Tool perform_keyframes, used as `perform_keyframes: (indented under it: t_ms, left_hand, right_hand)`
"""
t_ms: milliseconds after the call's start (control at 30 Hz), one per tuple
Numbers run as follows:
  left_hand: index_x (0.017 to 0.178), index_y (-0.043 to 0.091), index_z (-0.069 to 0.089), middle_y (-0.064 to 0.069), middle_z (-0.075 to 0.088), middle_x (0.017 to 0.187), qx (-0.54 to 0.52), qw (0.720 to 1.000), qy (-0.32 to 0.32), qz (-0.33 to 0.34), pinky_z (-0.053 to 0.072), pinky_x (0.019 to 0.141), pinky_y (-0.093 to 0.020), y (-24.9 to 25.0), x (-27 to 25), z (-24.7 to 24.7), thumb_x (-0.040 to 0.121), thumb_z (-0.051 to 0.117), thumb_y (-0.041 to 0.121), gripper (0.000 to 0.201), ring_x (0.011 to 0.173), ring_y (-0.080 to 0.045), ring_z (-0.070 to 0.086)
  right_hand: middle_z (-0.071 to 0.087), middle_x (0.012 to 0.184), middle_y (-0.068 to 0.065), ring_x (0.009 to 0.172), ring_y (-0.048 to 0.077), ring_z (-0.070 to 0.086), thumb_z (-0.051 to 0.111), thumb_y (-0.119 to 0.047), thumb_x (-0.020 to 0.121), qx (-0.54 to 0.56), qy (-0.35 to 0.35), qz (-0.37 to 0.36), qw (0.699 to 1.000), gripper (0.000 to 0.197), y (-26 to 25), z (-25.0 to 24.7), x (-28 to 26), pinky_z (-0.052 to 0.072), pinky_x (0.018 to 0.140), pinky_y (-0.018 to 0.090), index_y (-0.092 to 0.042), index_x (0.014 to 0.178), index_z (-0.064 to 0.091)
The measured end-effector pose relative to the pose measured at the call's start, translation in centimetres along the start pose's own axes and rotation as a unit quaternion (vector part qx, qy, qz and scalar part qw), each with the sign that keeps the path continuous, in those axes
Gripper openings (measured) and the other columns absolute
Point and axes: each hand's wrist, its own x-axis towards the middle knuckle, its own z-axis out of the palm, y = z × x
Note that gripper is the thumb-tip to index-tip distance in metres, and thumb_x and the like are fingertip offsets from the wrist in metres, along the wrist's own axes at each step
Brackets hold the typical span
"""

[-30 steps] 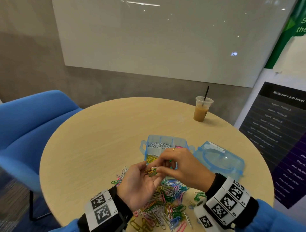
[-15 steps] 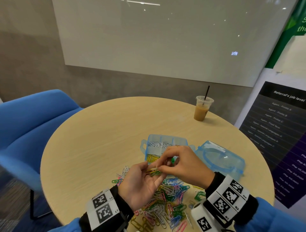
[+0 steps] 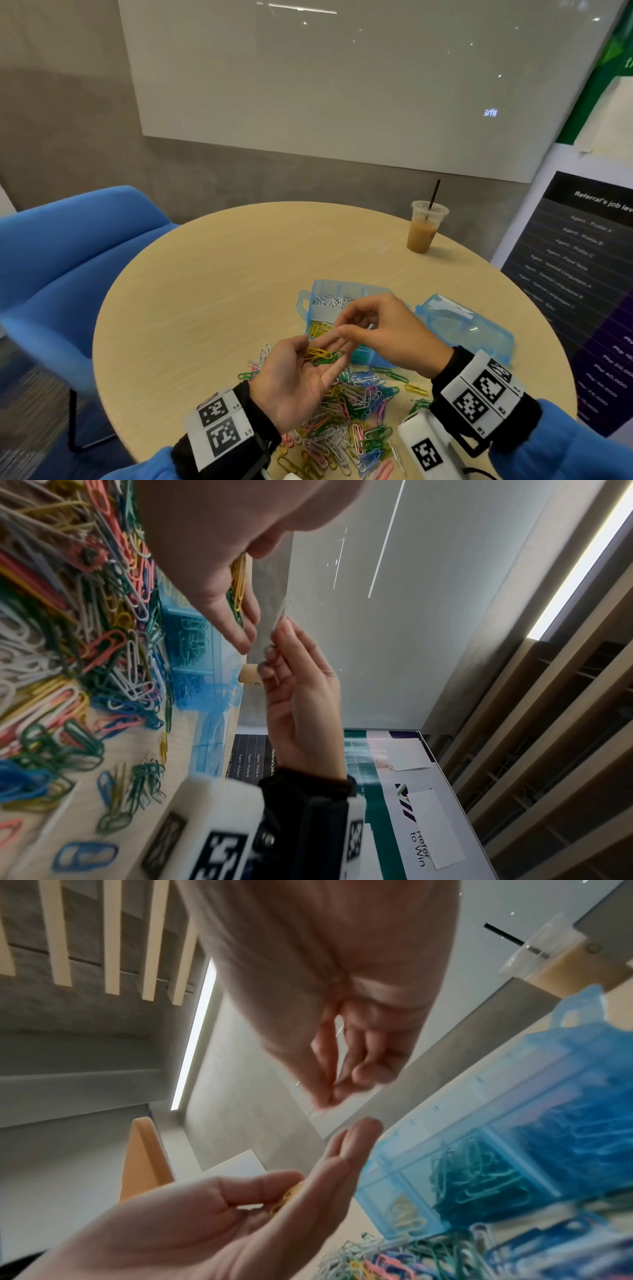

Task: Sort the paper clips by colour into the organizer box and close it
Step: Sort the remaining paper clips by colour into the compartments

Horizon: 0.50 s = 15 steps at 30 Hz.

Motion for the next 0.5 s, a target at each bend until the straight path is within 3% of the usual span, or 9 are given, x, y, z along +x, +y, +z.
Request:
perform_keyframes:
  t_ms: [67, 100, 200, 267, 367, 433, 500]
  left_hand:
    - [0.117, -0.017, 0.056, -0.030, 0.063, 0.119, 0.024, 1.000, 0.009, 0.003, 0.051, 0.092, -0.048, -0.1, 0.0, 0.0, 0.105, 0.026, 0.022, 0.050, 0.117, -0.040, 0.058]
    - [0.117, -0.016, 0.057, -0.030, 0.064, 0.118, 0.032, 0.999, 0.012, 0.002, 0.052, 0.089, -0.048, 0.0, 0.0, -0.1, 0.106, 0.026, 0.022, 0.051, 0.116, -0.040, 0.059]
    - [0.117, -0.015, 0.057, -0.029, 0.064, 0.118, 0.036, 0.999, 0.012, 0.003, 0.052, 0.078, -0.052, 0.1, 0.1, -0.3, 0.106, 0.025, 0.025, 0.052, 0.116, -0.039, 0.059]
    - [0.120, -0.013, 0.056, -0.028, 0.064, 0.119, 0.042, 0.999, 0.011, 0.012, 0.054, 0.084, -0.046, 0.4, 0.0, -0.2, 0.106, 0.025, 0.026, 0.052, 0.116, -0.038, 0.059]
    - [0.128, -0.013, 0.050, -0.030, 0.061, 0.123, 0.037, 0.999, 0.006, 0.023, 0.046, 0.103, -0.043, 0.8, 0.1, -0.5, 0.105, 0.027, 0.029, 0.053, 0.120, -0.038, 0.057]
    - [0.133, -0.011, 0.046, -0.031, 0.057, 0.128, 0.027, 0.999, 0.001, 0.022, 0.045, 0.104, -0.044, 1.0, 0.1, -0.6, 0.106, 0.028, 0.031, 0.053, 0.123, -0.038, 0.055]
    - [0.130, -0.012, 0.048, -0.031, 0.056, 0.129, 0.020, 1.000, -0.004, 0.017, 0.049, 0.098, -0.045, 1.0, -0.1, -0.4, 0.105, 0.028, 0.033, 0.055, 0.124, -0.036, 0.054]
  right_hand:
    - [0.073, 0.076, 0.001, 0.076, 0.017, 0.068, 0.073, -0.015, 0.084, -0.001, 0.083, 0.018, 0.996, 0.004, 0.7, -0.1, 1.0, 0.057, 0.078, 0.039, -0.015, 0.080, 0.074]
    - [0.072, 0.077, -0.001, 0.076, 0.015, 0.067, 0.074, -0.017, 0.084, -0.002, 0.124, 0.027, 0.992, 0.004, 1.0, -0.2, 1.6, 0.057, 0.079, 0.038, -0.016, 0.081, 0.074]
    - [0.073, 0.088, -0.005, 0.084, 0.007, 0.067, 0.074, -0.027, 0.084, -0.023, 0.163, 0.047, 0.985, 0.017, 1.2, -0.5, 3.1, 0.055, 0.080, 0.023, -0.015, 0.097, 0.074]
    - [0.072, 0.093, -0.007, 0.085, 0.002, 0.065, 0.071, -0.029, 0.086, -0.062, 0.151, 0.032, 0.986, 0.022, 0.8, -0.5, 3.1, 0.047, 0.073, 0.009, -0.017, 0.105, 0.072]
    - [0.071, 0.091, -0.014, 0.085, 0.000, 0.064, 0.068, -0.027, 0.090, -0.093, 0.072, -0.040, 0.992, 0.015, -0.1, 0.1, 1.7, 0.045, 0.068, 0.010, -0.021, 0.102, 0.074]
    - [0.069, 0.089, -0.014, 0.084, 0.002, 0.062, 0.069, -0.029, 0.088, -0.116, 0.006, -0.080, 0.990, 0.016, -0.5, 0.6, 0.7, 0.043, 0.067, 0.011, -0.022, 0.101, 0.075]
    - [0.067, 0.089, -0.011, 0.082, 0.004, 0.060, 0.073, -0.031, 0.084, -0.151, -0.034, -0.105, 0.982, 0.020, -0.6, 0.8, 0.2, 0.040, 0.068, 0.010, -0.023, 0.102, 0.075]
